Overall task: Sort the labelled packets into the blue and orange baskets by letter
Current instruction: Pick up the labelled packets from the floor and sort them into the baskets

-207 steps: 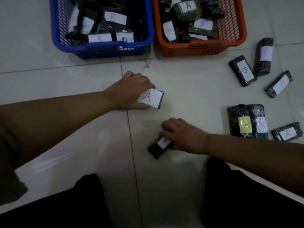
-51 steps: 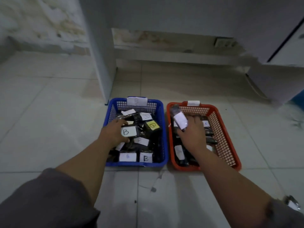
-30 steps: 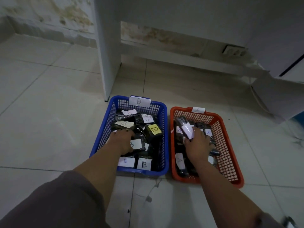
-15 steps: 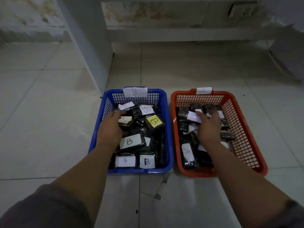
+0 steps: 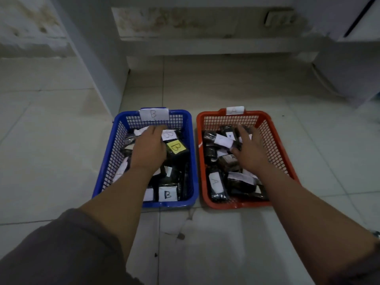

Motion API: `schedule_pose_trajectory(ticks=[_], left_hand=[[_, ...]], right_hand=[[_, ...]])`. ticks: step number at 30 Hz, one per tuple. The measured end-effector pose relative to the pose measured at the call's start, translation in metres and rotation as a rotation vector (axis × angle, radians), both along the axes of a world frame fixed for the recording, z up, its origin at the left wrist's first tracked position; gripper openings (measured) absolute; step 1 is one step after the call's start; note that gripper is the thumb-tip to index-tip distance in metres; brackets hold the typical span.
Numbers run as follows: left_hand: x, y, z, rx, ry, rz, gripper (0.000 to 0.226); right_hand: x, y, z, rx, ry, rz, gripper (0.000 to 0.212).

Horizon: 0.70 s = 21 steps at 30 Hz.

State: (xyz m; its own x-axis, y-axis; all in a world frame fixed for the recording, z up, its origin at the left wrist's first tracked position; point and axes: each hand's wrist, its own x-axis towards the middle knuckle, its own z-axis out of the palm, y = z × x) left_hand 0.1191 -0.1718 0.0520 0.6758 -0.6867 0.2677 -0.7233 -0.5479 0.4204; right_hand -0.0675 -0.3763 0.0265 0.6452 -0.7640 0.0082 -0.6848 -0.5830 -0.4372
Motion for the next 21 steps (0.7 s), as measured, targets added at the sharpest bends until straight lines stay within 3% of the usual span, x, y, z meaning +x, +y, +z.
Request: schedule_pose_trajectory(ticks=[3, 9, 16, 21], left_hand=[[-0.036, -0.031, 0.012, -0.025, -0.029, -0.183, 0.040], [-0.123, -0.080, 0.014, 0.075, -0.099, -0.506, 0.039], [-0.240, -0.113, 0.000, 0.086, -0.168, -0.744, 0.030], [-0.330, -0.111, -0.018, 0.157, -0.187, -1.064, 0.033]], right_hand=[[-0.028, -0.013, 0.028, 0.012, -0.059, -0.026, 0.076], [-0.124, -0.023, 0.062, 0.034, 0.081, 0.105, 0.080], [-0.250, -0.026, 0.062, 0.064, 0.259, 0.076, 0.045], [-0.326, -0.024, 0.039, 0.154, 0.324, 0.017, 0.035]])
